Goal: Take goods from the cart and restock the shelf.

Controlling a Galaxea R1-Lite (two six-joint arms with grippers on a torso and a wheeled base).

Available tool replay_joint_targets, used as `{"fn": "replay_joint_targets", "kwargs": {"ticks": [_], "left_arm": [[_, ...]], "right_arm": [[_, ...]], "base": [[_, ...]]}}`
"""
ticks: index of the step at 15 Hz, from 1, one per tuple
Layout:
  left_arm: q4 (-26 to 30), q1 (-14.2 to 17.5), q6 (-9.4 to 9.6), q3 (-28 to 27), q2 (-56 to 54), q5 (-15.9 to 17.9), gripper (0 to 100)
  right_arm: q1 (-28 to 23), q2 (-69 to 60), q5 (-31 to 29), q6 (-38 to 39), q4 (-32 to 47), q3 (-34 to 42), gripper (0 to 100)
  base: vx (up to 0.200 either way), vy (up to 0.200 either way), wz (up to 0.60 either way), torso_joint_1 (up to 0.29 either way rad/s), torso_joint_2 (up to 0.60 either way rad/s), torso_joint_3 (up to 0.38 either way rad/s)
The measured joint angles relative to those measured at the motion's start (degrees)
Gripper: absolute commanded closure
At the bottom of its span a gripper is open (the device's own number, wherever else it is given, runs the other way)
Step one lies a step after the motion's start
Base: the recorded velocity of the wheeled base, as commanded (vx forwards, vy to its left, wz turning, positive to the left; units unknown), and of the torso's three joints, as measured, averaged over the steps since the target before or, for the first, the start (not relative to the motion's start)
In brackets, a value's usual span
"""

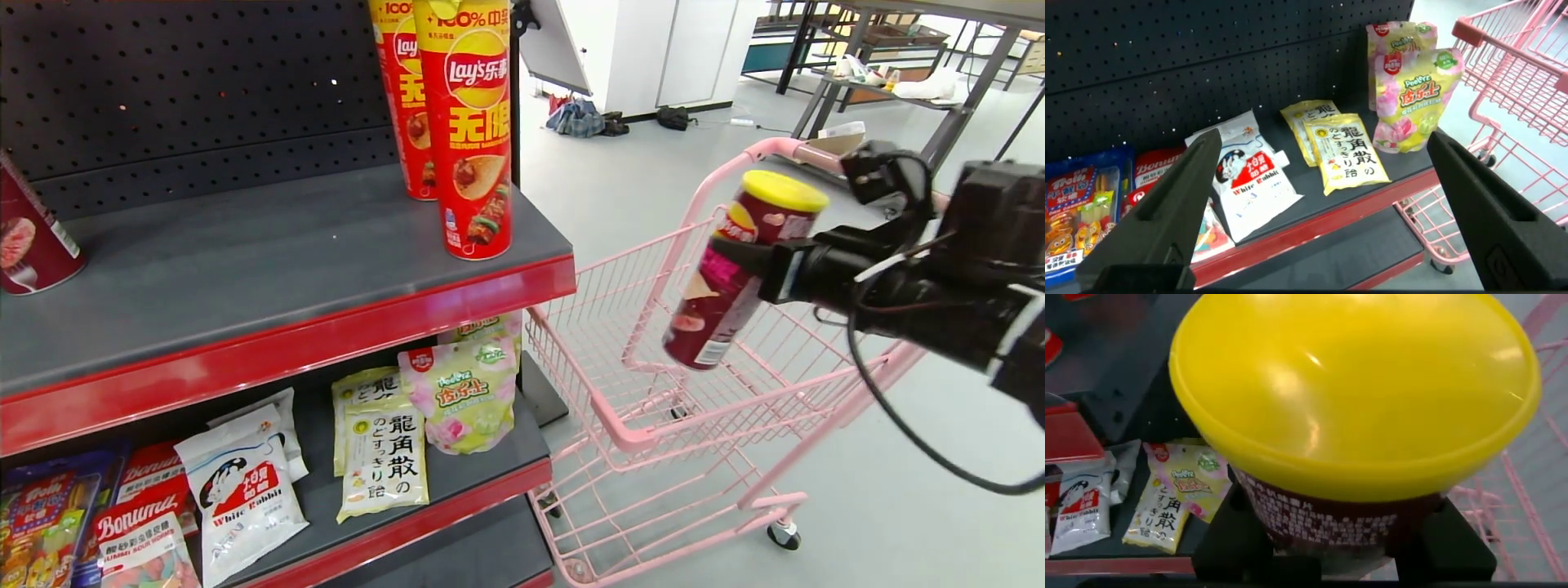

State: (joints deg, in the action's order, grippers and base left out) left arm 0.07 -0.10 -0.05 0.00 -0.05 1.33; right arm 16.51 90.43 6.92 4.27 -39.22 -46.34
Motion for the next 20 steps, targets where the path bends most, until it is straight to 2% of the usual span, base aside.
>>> {"fn": "replay_joint_targets", "kwargs": {"ticks": [4,6,8,12,15,20], "left_arm": [[0.02,0.0,0.05,0.0,0.0,0.0,0],[0.0,0.0,0.0,0.0,0.0,0.0,0],[0.0,0.0,0.0,0.0,0.0,0.0,0],[0.0,0.0,0.0,0.0,0.0,0.0,0],[0.02,0.0,0.0,0.0,0.0,-0.02,0],[0.02,0.0,0.02,0.0,0.0,0.0,0]], "right_arm": [[-3.15,-22.65,-4.88,-2.16,22.58,0.59,100],[-7.56,-34.17,-5.53,-2.44,37.67,1.48,100],[-11.61,-43.11,-5.25,-2.63,47.01,2.54,100],[-14.31,-54.25,-5.25,-4.0,50.13,8.5,100],[-14.56,-57.22,-5.51,-4.71,50.21,9.81,100],[-14.51,-57.88,-5.51,-5.77,50.16,10.12,100]], "base": [[0.0,0.0,0.0,0.0,0.0,0.0],[0.0,0.0,0.0,0.0,0.0,0.0],[0.0,0.0,0.0,0.0,0.0,0.0],[0.0,0.0,0.0,0.0,0.0,0.0],[0.0,0.0,0.0,0.009,-0.02,-0.024],[0.0,0.0,0.0,0.126,-0.42,-0.297]]}}
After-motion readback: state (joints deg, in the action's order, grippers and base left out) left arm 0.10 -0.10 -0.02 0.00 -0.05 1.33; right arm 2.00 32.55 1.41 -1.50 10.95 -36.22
